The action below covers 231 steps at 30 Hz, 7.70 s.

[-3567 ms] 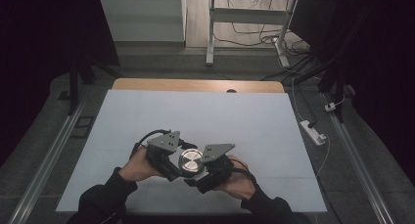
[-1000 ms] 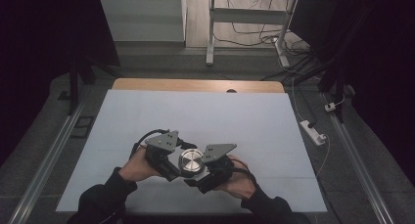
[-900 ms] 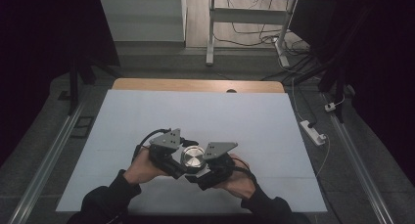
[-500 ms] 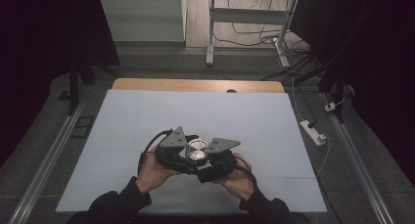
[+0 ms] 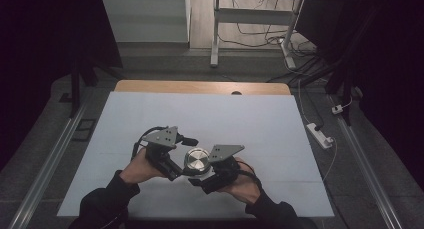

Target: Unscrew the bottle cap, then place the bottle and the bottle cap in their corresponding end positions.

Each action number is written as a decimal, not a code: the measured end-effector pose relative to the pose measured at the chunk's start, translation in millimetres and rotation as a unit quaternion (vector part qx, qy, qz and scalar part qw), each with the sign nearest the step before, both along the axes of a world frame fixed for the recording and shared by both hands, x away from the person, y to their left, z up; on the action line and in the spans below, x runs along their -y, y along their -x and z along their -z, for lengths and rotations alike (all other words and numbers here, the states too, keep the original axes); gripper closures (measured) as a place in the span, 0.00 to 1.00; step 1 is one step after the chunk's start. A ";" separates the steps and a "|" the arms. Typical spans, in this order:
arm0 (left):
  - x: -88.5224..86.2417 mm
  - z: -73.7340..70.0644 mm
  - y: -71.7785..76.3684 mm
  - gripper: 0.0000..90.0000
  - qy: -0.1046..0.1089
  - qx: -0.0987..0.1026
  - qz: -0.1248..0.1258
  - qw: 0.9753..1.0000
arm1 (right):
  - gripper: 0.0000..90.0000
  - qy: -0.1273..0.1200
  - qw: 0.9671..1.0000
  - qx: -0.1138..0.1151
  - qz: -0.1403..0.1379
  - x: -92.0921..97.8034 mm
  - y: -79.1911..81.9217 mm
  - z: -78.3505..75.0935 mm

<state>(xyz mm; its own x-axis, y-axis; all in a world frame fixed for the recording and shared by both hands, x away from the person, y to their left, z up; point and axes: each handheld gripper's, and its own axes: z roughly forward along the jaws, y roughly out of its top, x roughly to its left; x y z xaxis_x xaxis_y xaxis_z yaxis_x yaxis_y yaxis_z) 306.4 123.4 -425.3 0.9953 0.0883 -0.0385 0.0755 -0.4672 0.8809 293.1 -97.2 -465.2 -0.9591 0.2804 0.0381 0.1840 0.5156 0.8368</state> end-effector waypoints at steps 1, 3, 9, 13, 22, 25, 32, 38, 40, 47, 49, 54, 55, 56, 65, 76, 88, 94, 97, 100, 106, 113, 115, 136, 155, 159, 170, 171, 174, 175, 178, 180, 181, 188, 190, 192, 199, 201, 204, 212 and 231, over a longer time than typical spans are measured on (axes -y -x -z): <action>1.9 0.8 0.2 0.13 -0.009 0.001 0.003 1.000 | 0.17 0.003 1.000 0.000 -0.006 -1.1 1.1 0.1; 5.7 2.8 0.5 0.14 -0.017 0.003 0.009 1.000 | 0.17 0.005 1.000 0.000 -0.014 -3.3 2.9 0.7; 10.5 5.9 2.8 0.22 -0.023 0.006 -0.005 1.000 | 0.17 0.011 1.000 0.000 -0.015 -4.7 4.3 1.9; 17.1 6.9 6.3 0.22 -0.018 0.007 -0.068 0.998 | 0.17 0.012 1.000 -0.001 0.013 -2.6 0.4 2.2; 28.2 6.4 11.2 0.23 0.000 0.002 -0.160 0.987 | 0.17 0.003 0.998 -0.002 0.069 2.5 -5.2 1.8; 28.6 5.6 12.0 0.23 0.005 0.001 -0.168 0.986 | 0.17 0.001 0.997 0.003 0.075 2.5 -5.1 0.7; 35.9 3.3 19.3 0.23 0.007 0.011 -0.224 0.974 | 0.17 -0.002 0.995 0.013 0.099 2.0 -4.5 -1.2; 39.1 4.7 19.2 0.22 0.021 -0.012 -0.265 0.964 | 0.17 0.008 0.992 0.015 0.127 -0.4 -4.7 0.9; 35.0 2.8 15.7 0.22 0.035 -0.027 -0.249 0.967 | 0.17 0.006 0.992 0.009 0.125 -0.3 -5.0 2.8; 12.1 -4.9 7.7 0.22 0.067 -0.034 -0.193 0.978 | 0.17 -0.007 0.994 0.009 0.110 4.1 -5.7 -1.6; 6.7 -8.2 6.5 0.21 0.066 -0.032 -0.180 0.981 | 0.17 -0.011 0.994 0.008 0.107 5.7 -7.1 -1.2; 6.8 -8.3 3.4 0.13 0.041 -0.033 -0.152 0.987 | 0.17 -0.009 0.995 0.010 0.097 7.0 -7.2 -1.4; 8.9 -6.2 1.9 0.13 0.033 -0.040 -0.142 0.989 | 0.17 -0.009 0.995 0.012 0.096 6.3 -6.7 -1.4; 11.5 -4.1 1.0 0.11 0.026 -0.043 -0.139 0.989 | 0.17 -0.007 0.996 0.014 0.093 5.7 -6.2 -1.5; 23.0 6.8 -0.8 0.21 -0.001 -0.046 -0.129 0.991 | 0.17 0.001 0.997 0.019 0.078 0.5 -2.4 0.9; 14.2 -8.7 6.5 0.22 0.026 -0.031 -0.152 0.988 | 0.17 0.000 0.996 0.016 0.083 1.8 -4.3 0.7; 4.3 -12.2 17.7 0.22 0.021 -0.024 -0.149 0.988 | 0.17 0.000 0.996 0.016 0.093 10.0 -15.5 -2.6; -1.5 -12.3 28.3 0.22 0.021 -0.018 -0.145 0.989 | 0.17 -0.003 0.994 0.018 0.104 14.3 -23.7 -4.3; -2.5 -9.1 32.5 0.22 0.019 -0.013 -0.138 0.990 | 0.17 -0.003 0.994 0.019 0.108 15.4 -28.0 -4.1; -2.3 -6.3 35.0 0.22 0.015 -0.009 -0.134 0.991 | 0.17 -0.001 0.994 0.022 0.111 16.1 -31.2 -5.1; 0.5 0.6 41.9 0.22 0.016 0.002 -0.126 0.992 | 0.17 -0.004 0.993 0.025 0.118 17.0 -37.6 -9.2; 5.5 10.1 47.6 0.22 0.012 0.005 -0.125 0.992 | 0.17 -0.006 0.992 0.024 0.124 13.9 -48.4 -12.7; 7.1 14.5 48.8 0.22 0.008 0.006 -0.128 0.992 | 0.17 -0.005 0.992 0.025 0.124 12.4 -50.8 -13.0; 23.3 65.6 40.7 0.22 -0.013 -0.017 -0.158 0.987 | 0.17 0.005 0.988 0.030 0.151 -0.9 -87.1 -5.0; 44.5 107.2 26.9 0.22 -0.063 -0.035 -0.177 0.982 | 0.17 0.025 0.984 0.025 0.173 -11.3 -115.6 13.9; 46.5 113.4 22.9 0.22 -0.072 -0.045 -0.186 0.979 | 0.17 0.033 0.983 0.029 0.177 -13.4 -121.2 18.4; 49.9 115.0 21.6 0.22 -0.091 -0.048 -0.192 0.976 | 0.17 0.045 0.982 0.028 0.183 -17.4 -132.1 29.7; 50.3 115.2 21.8 0.22 -0.095 -0.048 -0.191 0.976 | 0.17 0.046 0.982 0.028 0.184 -17.5 -133.0 30.6; 51.8 115.6 21.8 0.22 -0.106 -0.048 -0.190 0.975 | 0.17 0.046 0.981 0.027 0.186 -17.1 -134.8 31.8; 52.2 115.6 21.5 0.22 -0.110 -0.048 -0.190 0.974 | 0.17 0.045 0.981 0.026 0.188 -17.0 -135.5 32.3; 52.2 116.0 20.8 0.22 -0.109 -0.056 -0.192 0.974 | 0.17 0.043 0.980 0.022 0.191 -16.1 -139.0 35.2; 52.0 116.1 20.3 0.22 -0.114 -0.060 -0.192 0.973 | 0.17 0.048 0.980 0.023 0.191 -16.8 -139.6 37.2; 52.4 116.3 20.2 0.22 -0.117 -0.061 -0.192 0.972 | 0.17 0.049 0.980 0.021 0.190 -17.1 -139.8 38.3; 54.9 117.2 21.0 0.22 -0.138 -0.060 -0.182 0.972 | 0.17 0.054 0.981 0.018 0.185 -19.1 -138.8 43.3; 55.9 117.3 21.4 0.22 -0.143 -0.058 -0.181 0.971 | 0.17 0.053 0.981 0.014 0.184 -17.7 -139.5 43.7; 56.4 117.5 21.6 0.22 -0.146 -0.055 -0.181 0.971 | 0.16 0.058 0.982 0.015 0.180 -17.4 -139.0 43.8; 56.4 117.5 20.4 0.20 -0.145 -0.059 -0.178 0.971 | 0.16 0.055 0.982 0.009 0.179 -16.3 -139.7 44.4; 55.6 117.4 19.6 0.19 -0.143 -0.063 -0.176 0.972 | 0.16 0.056 0.982 0.008 0.179 -16.6 -139.8 43.9; 55.5 117.0 18.5 0.16 -0.146 -0.065 -0.180 0.971 | 0.15 0.055 0.983 0.007 0.178 -16.1 -139.9 43.8; 50.4 112.5 17.7 0.11 -0.130 -0.075 -0.183 0.972 | 0.06 0.047 0.984 0.004 0.174 -13.0 -139.5 39.5; 23.8 97.6 23.8 0.02 -0.100 -0.096 -0.189 0.972 | 0.00 0.048 0.985 -0.012 0.168 -1.2 -127.4 32.9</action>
